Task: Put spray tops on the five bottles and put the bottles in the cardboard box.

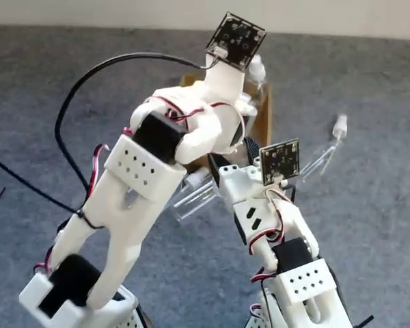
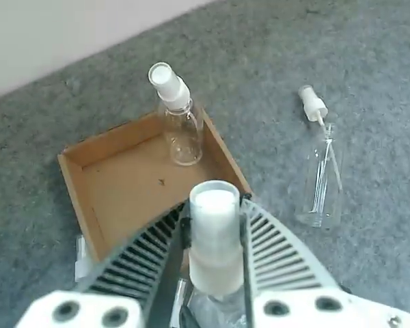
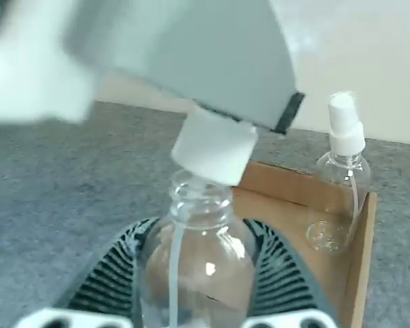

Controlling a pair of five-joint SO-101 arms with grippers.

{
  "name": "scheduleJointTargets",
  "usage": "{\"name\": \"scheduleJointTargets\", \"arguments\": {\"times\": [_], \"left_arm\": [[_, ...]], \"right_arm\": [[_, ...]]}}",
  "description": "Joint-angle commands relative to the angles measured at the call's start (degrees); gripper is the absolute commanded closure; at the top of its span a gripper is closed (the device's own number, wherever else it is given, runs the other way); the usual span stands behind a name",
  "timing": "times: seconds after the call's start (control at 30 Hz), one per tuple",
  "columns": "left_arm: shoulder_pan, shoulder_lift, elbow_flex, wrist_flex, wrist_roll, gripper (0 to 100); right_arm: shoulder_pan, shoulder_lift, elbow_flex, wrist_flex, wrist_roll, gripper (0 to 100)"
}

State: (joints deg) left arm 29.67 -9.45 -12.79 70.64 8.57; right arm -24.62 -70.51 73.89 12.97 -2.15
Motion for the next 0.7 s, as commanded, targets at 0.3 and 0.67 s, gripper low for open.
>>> {"name": "scheduleJointTargets", "arguments": {"times": [0.3, 0.67], "left_arm": [[-1.8, -20.7, 25.6, -13.4, -4.0, 87], [-10.0, -22.3, 14.5, -7.7, -4.1, 80]], "right_arm": [[1.0, -0.9, -3.7, 0.0, -0.4, 99.5], [1.1, -0.7, -3.6, 0.0, -0.3, 99.5]]}}
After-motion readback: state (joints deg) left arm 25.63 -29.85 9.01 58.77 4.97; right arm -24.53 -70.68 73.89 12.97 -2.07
